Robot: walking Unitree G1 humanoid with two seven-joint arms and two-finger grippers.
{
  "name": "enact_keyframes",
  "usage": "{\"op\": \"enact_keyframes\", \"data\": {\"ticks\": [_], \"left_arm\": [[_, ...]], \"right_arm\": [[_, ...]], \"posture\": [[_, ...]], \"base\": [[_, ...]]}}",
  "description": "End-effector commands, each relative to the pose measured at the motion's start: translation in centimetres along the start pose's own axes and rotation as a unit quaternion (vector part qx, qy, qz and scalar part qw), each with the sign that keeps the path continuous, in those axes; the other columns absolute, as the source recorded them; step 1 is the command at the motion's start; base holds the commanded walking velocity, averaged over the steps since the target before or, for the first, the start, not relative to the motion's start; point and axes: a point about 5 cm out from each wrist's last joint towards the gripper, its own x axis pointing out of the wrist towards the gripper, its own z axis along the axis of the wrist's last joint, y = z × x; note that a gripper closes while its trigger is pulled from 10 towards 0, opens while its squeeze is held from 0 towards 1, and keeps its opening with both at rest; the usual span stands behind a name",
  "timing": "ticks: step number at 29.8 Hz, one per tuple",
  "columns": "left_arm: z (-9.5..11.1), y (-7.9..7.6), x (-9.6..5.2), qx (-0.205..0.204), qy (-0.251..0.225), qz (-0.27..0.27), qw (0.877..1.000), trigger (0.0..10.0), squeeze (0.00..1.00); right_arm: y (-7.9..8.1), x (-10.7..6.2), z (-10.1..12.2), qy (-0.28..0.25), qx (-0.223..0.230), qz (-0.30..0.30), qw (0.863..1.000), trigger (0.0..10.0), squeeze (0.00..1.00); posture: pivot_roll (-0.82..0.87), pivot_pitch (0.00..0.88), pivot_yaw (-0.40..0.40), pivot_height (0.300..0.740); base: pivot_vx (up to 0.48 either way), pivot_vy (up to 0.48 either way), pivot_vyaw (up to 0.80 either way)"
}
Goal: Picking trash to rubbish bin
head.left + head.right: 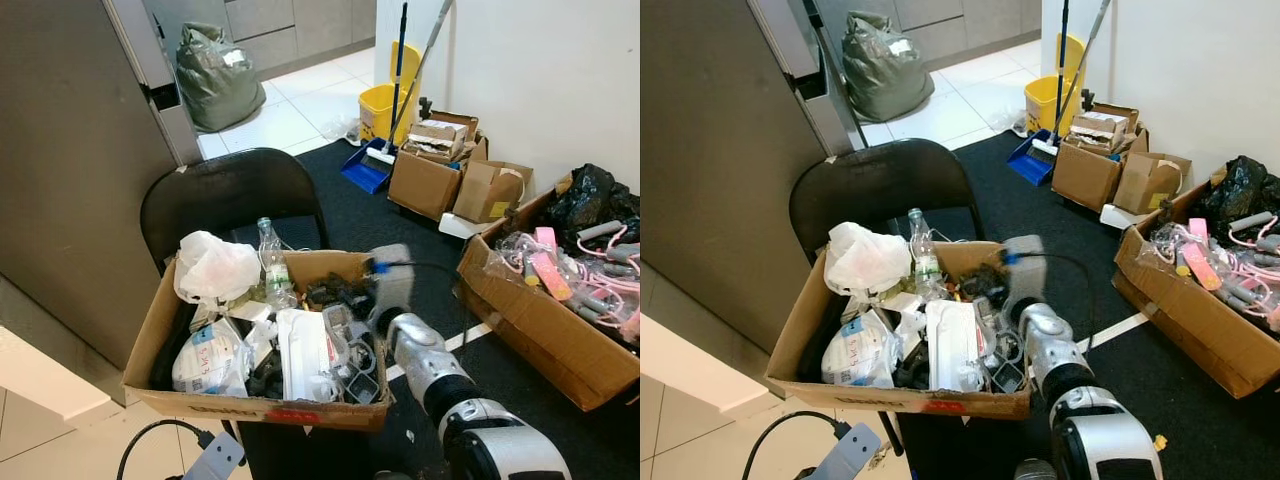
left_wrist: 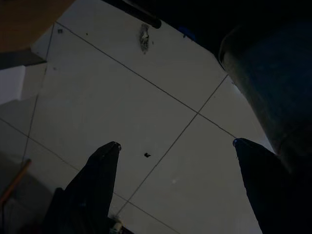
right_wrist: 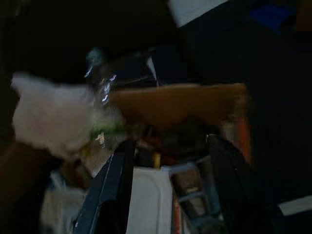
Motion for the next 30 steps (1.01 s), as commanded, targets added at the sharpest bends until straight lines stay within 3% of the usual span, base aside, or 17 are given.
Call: {"op": "enact_keyframes", "data": {"ticks": [1, 3, 8, 10, 12, 19, 24, 30], "left_arm": [[-0.5, 0.0, 0.0, 0.0, 0.008, 0.0, 1.0, 10.0, 0.0], [-0.5, 0.0, 0.0, 0.003, 0.01, 0.002, 1.0, 10.0, 0.0], [-0.4, -0.1, 0.0, 0.016, 0.01, 0.002, 1.0, 10.0, 0.0], [-0.3, -0.2, 0.0, 0.018, 0.01, 0.002, 1.0, 10.0, 0.0], [-0.2, -0.2, 0.0, 0.027, 0.009, 0.002, 1.0, 10.0, 0.0], [-0.1, 0.0, 0.0, 0.039, 0.01, 0.002, 0.999, 10.0, 0.0], [-0.1, 0.1, 0.0, 0.044, 0.01, 0.002, 0.999, 10.0, 0.0], [0.0, 0.0, 0.0, 0.043, 0.009, 0.001, 0.999, 10.0, 0.0]], "right_arm": [[-0.5, -0.3, 0.0, -0.004, 0.045, 0.006, 0.999, 10.0, 0.0], [-2.0, -1.5, -0.2, -0.016, 0.113, 0.063, 0.991, 10.0, 0.0], [-3.0, -3.4, -1.3, -0.013, 0.125, 0.126, 0.984, 10.0, 0.0], [-3.3, -3.9, -1.6, -0.012, 0.129, 0.134, 0.983, 10.0, 0.0], [-4.4, -5.0, -2.1, -0.023, 0.163, 0.133, 0.977, 10.0, 0.0], [-5.1, -6.5, -3.0, -0.022, 0.187, 0.156, 0.969, 10.0, 0.0], [-7.1, -6.9, -3.9, -0.01, 0.193, 0.038, 0.98, 10.0, 0.0], [-9.1, -8.0, -5.4, 0.036, 0.183, -0.095, 0.978, 10.0, 0.0]], "posture": [[-0.05, 0.026, 0.098, 0.74], [-0.05, 0.026, 0.098, 0.74], [-0.05, 0.026, 0.098, 0.74], [-0.05, 0.026, 0.098, 0.74], [-0.09, 0.022, 0.11, 0.74], [-0.09, 0.022, 0.11, 0.74], [-0.09, 0.02, 0.114, 0.74], [-0.09, 0.02, 0.109, 0.74]], "base": [[0.0, 0.0, 0.0], [0.0, 0.0, 0.0], [-0.115, 0.0, 0.0], [-0.296, 0.0, 0.0], [-0.309, 0.0, 0.0], [-0.337, 0.0, 0.0], [-0.355, 0.0, 0.0], [-0.352, 0.0, 0.0]]}}
